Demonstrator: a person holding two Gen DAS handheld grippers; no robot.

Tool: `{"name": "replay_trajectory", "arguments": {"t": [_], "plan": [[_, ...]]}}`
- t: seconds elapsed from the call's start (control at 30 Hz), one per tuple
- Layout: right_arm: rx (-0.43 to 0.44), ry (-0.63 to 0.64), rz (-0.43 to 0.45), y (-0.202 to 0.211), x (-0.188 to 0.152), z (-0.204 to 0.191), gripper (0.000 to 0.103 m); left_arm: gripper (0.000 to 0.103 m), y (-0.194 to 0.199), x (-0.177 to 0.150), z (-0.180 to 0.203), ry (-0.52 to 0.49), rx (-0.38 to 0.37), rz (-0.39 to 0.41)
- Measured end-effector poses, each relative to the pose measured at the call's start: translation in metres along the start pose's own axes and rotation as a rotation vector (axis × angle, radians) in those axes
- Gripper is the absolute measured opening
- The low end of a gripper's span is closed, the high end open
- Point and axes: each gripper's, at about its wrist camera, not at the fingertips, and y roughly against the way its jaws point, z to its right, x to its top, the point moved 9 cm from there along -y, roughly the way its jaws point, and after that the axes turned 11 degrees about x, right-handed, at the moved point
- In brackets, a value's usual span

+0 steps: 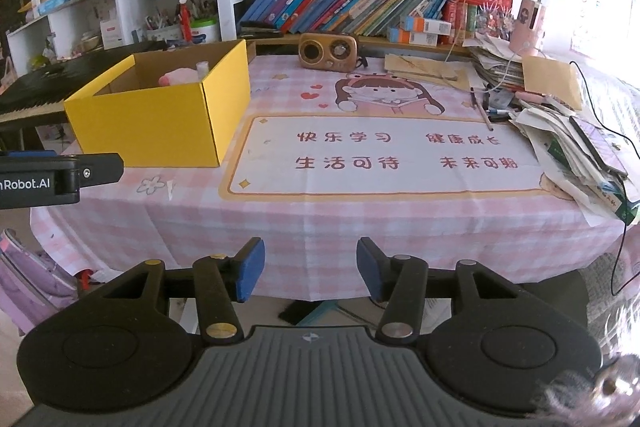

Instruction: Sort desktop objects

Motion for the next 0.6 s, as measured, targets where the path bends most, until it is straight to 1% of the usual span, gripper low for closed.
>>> {"name": "replay_trajectory", "arguments": {"t": [0.4,0.6], "plan": [[-0.005,0.005,-0.009,-0.0002,-0.0020,0.0033,0.050,0.087,-0.0004,-0.0059,-0.0037,0.011,0.013,-0.014],[0.006,0.011,-0.004,-0.0017,-0.0006,-0.0002,0.052,0.088,0.0012,-0.0081,-0.0064,0.007,0.020,-0.016]]}}
